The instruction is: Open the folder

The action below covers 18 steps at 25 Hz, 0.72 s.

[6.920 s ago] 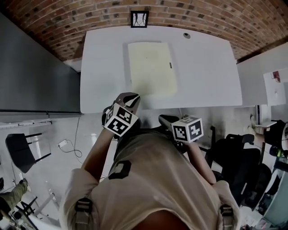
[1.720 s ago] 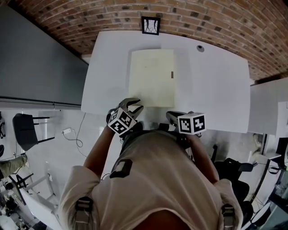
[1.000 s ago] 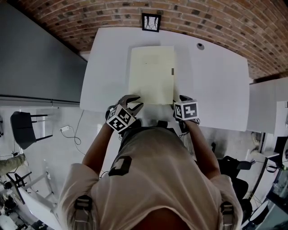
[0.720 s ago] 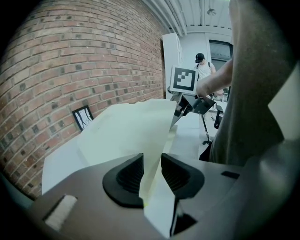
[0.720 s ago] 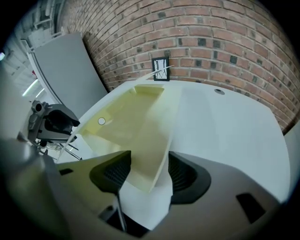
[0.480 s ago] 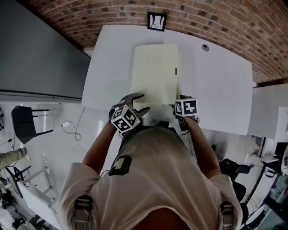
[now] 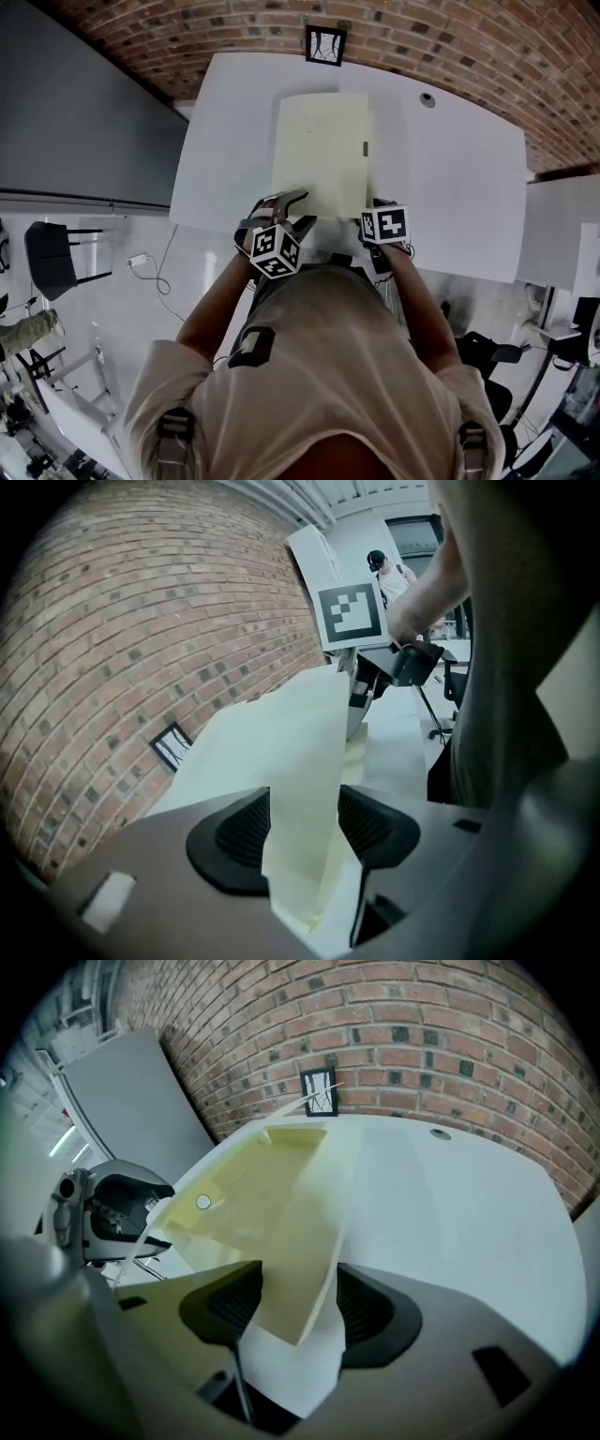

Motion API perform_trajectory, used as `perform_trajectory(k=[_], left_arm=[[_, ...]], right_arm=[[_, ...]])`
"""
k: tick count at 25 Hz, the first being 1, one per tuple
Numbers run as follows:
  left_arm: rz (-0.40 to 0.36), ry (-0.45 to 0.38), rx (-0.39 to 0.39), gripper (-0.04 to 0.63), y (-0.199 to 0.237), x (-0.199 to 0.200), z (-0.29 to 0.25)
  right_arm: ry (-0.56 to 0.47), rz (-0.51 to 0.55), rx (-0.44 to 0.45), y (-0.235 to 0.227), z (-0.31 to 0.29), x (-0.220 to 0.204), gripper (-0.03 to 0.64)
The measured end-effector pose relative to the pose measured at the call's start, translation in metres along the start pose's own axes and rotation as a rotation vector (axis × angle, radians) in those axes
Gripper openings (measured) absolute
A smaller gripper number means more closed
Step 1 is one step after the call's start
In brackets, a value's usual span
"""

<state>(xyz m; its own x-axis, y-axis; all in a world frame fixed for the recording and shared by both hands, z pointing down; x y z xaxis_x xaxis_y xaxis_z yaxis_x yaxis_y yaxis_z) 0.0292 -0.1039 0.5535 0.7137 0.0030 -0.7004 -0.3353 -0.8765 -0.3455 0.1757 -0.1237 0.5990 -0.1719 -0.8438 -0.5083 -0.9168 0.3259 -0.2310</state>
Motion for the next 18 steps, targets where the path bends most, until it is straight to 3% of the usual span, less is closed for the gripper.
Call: perform_trajectory(k=[4, 14, 18], left_arm=[[0.034, -0.022, 0.015, 0.216, 0.002, 0.0, 0.006], [0.215, -0.092, 0.082, 0.21, 0.018, -0.008, 0.036], [0.232, -0.105, 0.094, 0.21, 0.02, -0.009, 0.042]], right_arm=[[-0.007, -0.004, 0.001, 0.0, 0.0, -0.001, 0.215], [-0.01, 0.051, -0.001, 0.002, -0.003, 0.001, 0.215], [-0.009, 0.073, -0.004, 0.003, -0.002, 0.0, 0.215]])
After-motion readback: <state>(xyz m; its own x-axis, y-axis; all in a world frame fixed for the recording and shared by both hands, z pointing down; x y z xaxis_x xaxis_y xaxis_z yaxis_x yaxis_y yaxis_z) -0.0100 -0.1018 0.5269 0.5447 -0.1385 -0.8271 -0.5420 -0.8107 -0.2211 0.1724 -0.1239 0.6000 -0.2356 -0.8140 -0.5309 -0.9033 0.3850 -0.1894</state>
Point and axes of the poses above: the fingertips, and each gripper's own axes: z backward along the fingers, y to its left, x out of its top, the point moved 3 cm from there along z, backward along the fingers, and after that the axes turned 5 degrees about -y, right-handed, at the moved point
